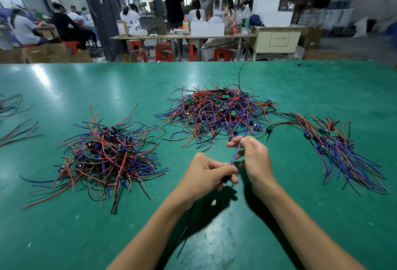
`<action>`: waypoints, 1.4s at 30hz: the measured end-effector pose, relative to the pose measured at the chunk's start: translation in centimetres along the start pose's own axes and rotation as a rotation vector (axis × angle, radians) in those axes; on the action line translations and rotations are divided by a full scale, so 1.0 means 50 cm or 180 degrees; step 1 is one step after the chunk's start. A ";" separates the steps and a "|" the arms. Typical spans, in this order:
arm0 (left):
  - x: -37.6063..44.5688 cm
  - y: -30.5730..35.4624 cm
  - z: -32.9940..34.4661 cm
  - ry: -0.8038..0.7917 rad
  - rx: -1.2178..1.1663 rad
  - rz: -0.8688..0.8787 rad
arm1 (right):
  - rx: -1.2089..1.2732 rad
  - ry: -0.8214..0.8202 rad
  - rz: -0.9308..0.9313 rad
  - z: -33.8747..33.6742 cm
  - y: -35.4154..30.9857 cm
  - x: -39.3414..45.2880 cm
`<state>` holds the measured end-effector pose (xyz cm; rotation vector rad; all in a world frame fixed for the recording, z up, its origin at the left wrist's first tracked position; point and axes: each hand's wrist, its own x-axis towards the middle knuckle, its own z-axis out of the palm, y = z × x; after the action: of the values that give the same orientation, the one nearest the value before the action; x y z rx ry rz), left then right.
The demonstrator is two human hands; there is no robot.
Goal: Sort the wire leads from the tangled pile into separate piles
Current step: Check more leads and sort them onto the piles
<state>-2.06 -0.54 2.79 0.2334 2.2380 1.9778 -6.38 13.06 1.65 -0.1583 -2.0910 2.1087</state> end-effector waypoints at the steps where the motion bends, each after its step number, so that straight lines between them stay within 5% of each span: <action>1: 0.000 0.001 0.003 -0.0082 0.0067 -0.0019 | 0.0070 0.0158 0.0118 -0.010 -0.005 0.006; 4: 0.000 -0.002 0.011 -0.0229 0.0214 -0.0073 | 0.0441 0.0438 0.0537 -0.032 -0.012 0.015; 11: -0.007 0.009 -0.013 -0.0469 0.0283 -0.0067 | 0.1412 0.0141 0.1451 -0.070 -0.032 0.026; 17: -0.004 0.023 -0.036 0.0070 -0.0837 -0.0127 | 0.0396 -0.0468 0.0558 -0.058 -0.024 0.025; 22: 0.005 0.032 -0.061 0.0728 -0.2137 -0.0499 | -0.2076 -0.1030 -0.1140 -0.024 0.018 -0.014; 25: 0.007 0.032 -0.067 0.1030 -0.2399 -0.0647 | -0.1489 -0.1417 -0.1263 0.004 0.020 -0.041; 33: 0.007 0.029 -0.044 0.1240 -0.2188 -0.0277 | 0.0215 -0.0568 -0.0873 0.023 -0.010 -0.058; 42: 0.006 0.029 -0.010 0.1413 -0.2271 -0.0210 | 0.1595 -0.0499 0.0725 0.022 -0.043 -0.052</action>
<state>-2.42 -0.78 4.29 -0.3882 1.5218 2.8268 -3.97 11.48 3.69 -0.1750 -1.6061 2.7874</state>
